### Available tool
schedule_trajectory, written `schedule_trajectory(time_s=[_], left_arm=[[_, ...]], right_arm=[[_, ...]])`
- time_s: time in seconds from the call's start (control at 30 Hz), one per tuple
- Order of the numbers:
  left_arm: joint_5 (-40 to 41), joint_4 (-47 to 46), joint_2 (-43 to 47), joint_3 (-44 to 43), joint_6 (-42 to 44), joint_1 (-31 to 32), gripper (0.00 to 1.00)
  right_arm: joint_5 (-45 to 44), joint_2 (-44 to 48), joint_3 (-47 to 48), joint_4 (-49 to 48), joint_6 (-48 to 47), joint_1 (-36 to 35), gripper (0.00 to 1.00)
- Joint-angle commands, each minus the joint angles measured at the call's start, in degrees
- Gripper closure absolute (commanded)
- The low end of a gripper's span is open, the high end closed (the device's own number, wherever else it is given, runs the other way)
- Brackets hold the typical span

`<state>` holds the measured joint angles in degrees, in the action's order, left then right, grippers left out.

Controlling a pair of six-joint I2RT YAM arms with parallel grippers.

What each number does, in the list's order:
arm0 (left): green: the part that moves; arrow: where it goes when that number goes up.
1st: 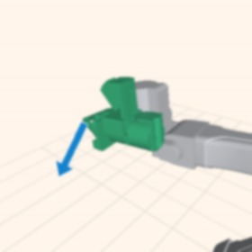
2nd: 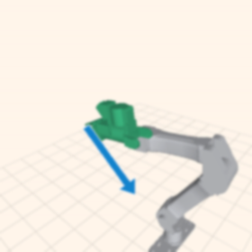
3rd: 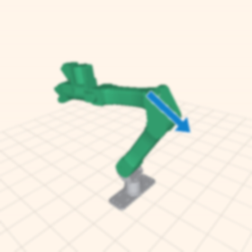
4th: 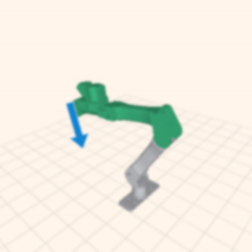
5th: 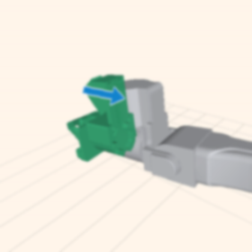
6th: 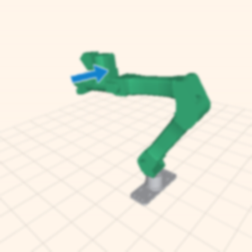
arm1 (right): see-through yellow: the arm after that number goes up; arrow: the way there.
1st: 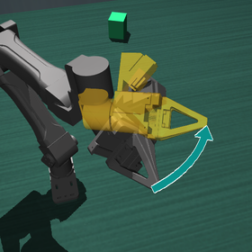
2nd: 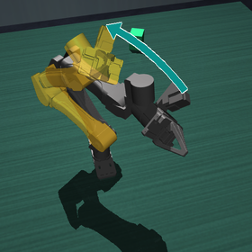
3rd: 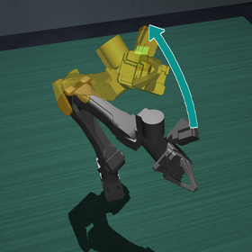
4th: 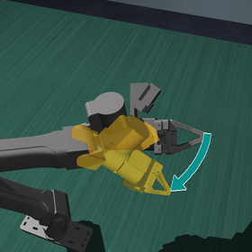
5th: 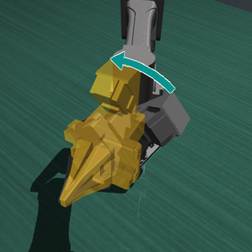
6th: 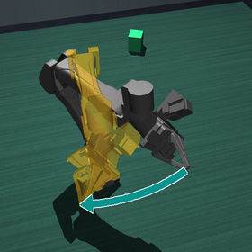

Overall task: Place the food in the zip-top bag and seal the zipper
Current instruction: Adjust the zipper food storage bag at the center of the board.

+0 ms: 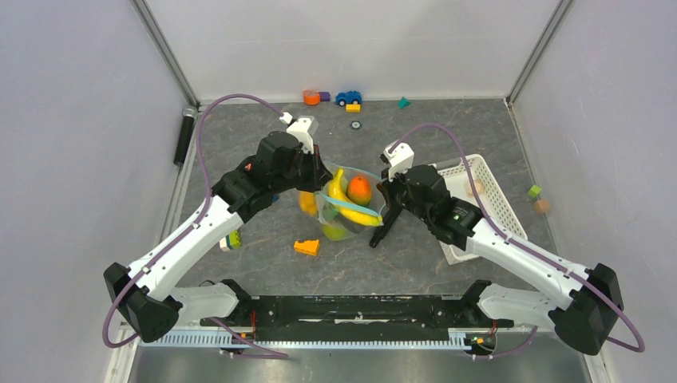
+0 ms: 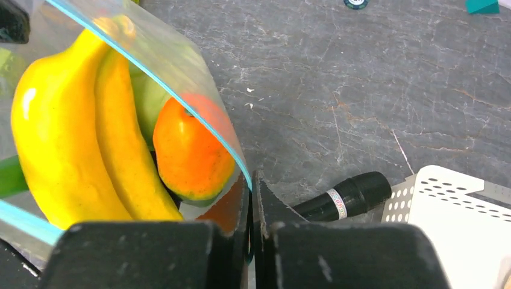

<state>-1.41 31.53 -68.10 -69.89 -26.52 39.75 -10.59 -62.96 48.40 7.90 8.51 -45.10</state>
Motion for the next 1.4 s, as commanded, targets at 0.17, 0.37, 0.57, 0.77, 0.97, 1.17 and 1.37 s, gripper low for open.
schedule_trajectory(time_s=[0.17, 0.37, 0.57, 0.77, 0.97, 1.17, 1.37], left_arm=[[18.4, 3.5, -1.1, -3.7, 2.3, 0.2, 0.85], [22.2, 5.9, -2.3, -3.6, 4.6, 0.2, 0.7], [20.5, 6.9, -5.6, -3.1, 4.7, 0.2, 0.65], [14.5, 5.5, -3.8, -1.2, 3.2, 0.2, 0.41], [9.1, -2.0, 6.7, 8.7, -2.4, 0.2, 0.25], [-5.0, -10.4, 8.3, 15.9, -3.7, 0.2, 0.22], [-2.9, -10.5, 1.4, 15.3, -6.0, 0.3, 0.43]], right_arm=[[-0.6, -0.7, 10.5, 3.2, -6.3, 0.2, 1.0], [1.0, -4.1, 14.4, 5.4, -8.0, 0.4, 1.0], [3.8, -6.4, 15.8, 5.7, -9.8, 2.7, 1.0], [6.4, -7.1, 15.2, 5.8, -8.7, 5.3, 1.0], [6.4, -7.7, 15.4, 5.8, -8.6, 6.7, 1.0], [7.0, -8.6, 15.2, 5.8, -6.8, 8.2, 1.0], [7.3, -7.7, 14.4, 5.9, -6.5, 9.0, 1.0]])
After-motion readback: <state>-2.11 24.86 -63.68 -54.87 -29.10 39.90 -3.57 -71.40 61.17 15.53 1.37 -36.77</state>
